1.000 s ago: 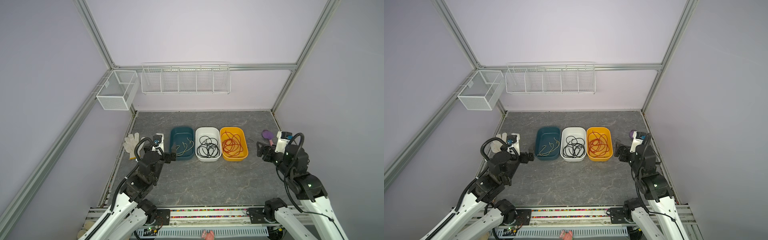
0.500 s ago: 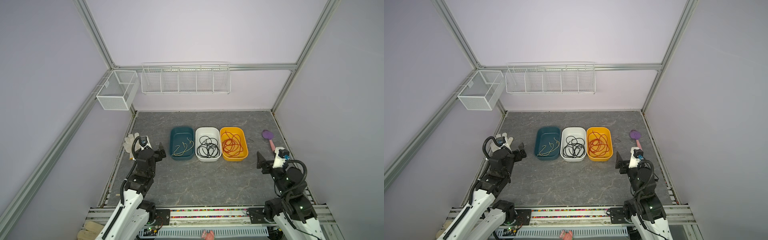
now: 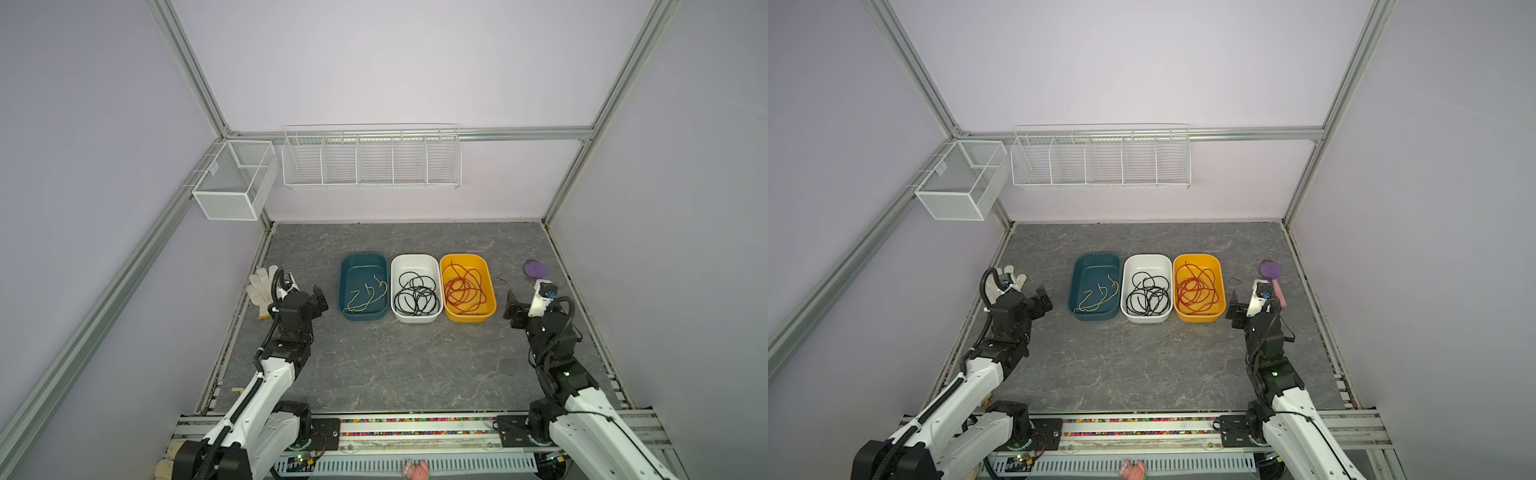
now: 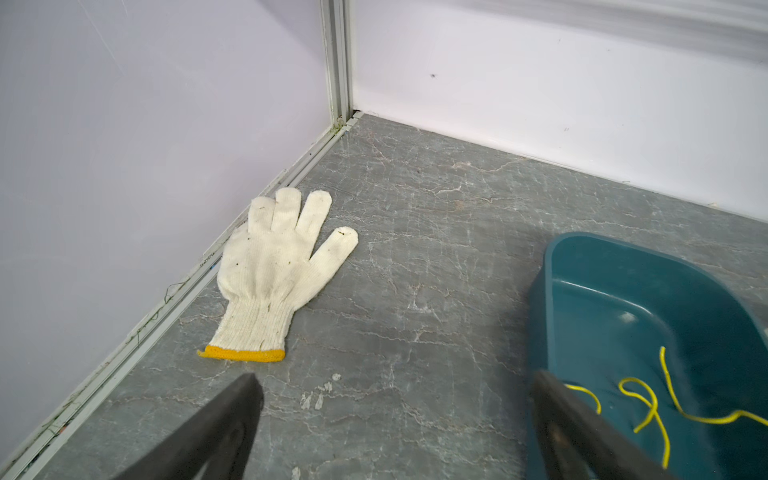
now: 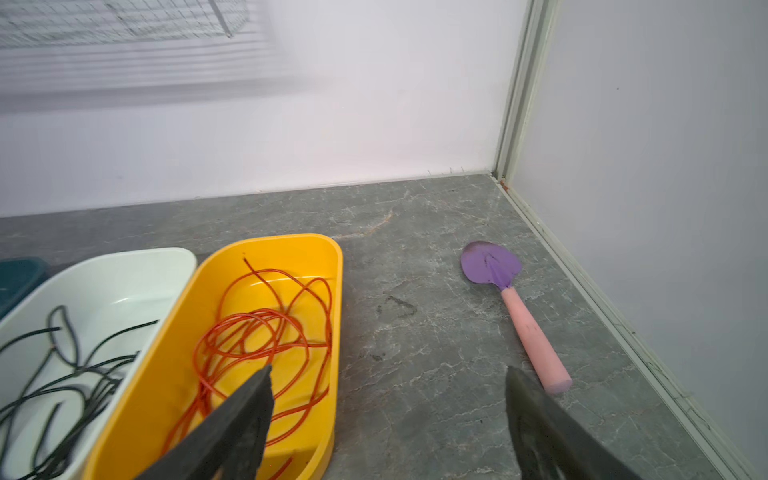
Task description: Untangle the cables
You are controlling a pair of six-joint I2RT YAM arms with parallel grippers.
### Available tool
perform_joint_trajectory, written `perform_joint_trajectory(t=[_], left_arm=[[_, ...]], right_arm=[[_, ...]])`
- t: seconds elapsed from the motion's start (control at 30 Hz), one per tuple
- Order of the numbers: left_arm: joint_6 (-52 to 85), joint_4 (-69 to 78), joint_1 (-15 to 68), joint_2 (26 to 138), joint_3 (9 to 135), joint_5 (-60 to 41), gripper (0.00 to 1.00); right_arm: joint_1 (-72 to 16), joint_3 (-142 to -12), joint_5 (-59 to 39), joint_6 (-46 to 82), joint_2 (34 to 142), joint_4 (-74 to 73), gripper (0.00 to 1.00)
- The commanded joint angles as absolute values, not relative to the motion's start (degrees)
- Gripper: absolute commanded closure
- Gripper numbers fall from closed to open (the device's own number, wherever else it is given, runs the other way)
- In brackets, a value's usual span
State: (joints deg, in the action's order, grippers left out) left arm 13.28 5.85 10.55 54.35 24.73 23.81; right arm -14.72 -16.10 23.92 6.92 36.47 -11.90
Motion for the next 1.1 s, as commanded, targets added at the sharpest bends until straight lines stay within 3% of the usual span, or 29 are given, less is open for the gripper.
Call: perform_joint_trajectory(t=[0.0, 0.37, 1.07], left_arm=[[11.67, 12.54, 9.00, 56.49, 23.83, 24.54, 0.00], [10.11, 23.14, 4.01, 66.08, 22.74, 20.89, 0.01], [3.08, 52.31, 2.04, 83.45, 19.56, 13.81, 0.01]], right_arm=[[-14.24, -12.48, 30.14, 3.53, 39.55, -27.71, 0.12], [-8.72, -11.38, 24.03, 0.31, 59.23, -44.32, 0.12], [-4.40, -10.55, 24.26, -0.03, 78.81, -63.70, 0.12]])
